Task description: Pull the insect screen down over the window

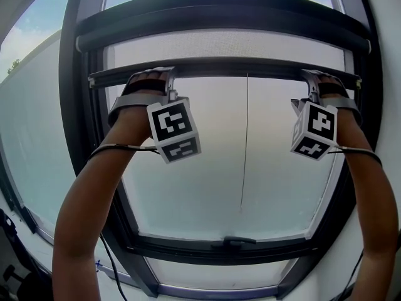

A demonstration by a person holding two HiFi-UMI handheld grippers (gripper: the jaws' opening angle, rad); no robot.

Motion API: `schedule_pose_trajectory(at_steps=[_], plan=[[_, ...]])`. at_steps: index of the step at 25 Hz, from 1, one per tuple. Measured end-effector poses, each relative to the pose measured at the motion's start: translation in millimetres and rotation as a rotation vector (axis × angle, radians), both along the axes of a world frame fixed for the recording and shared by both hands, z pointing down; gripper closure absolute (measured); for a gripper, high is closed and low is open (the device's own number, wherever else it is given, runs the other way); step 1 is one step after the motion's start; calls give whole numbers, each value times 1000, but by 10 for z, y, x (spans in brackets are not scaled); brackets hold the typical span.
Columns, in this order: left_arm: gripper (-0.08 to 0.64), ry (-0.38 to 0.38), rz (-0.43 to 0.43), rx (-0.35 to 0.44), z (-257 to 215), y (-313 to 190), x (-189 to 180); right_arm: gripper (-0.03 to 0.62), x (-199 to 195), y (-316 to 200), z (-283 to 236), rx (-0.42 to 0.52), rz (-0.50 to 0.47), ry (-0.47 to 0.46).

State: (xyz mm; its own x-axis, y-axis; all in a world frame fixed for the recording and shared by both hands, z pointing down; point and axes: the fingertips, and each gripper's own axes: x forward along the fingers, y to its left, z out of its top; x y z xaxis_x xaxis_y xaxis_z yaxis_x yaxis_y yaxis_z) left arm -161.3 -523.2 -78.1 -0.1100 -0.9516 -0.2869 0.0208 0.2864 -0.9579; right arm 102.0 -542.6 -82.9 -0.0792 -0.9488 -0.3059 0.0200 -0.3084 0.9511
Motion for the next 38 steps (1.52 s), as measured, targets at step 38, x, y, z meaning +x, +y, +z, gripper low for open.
schedule_pose_trajectory(at_steps=[38], plan=[[244, 3, 69, -330, 1863, 239, 71, 308, 12, 227, 1788, -264, -84, -75]])
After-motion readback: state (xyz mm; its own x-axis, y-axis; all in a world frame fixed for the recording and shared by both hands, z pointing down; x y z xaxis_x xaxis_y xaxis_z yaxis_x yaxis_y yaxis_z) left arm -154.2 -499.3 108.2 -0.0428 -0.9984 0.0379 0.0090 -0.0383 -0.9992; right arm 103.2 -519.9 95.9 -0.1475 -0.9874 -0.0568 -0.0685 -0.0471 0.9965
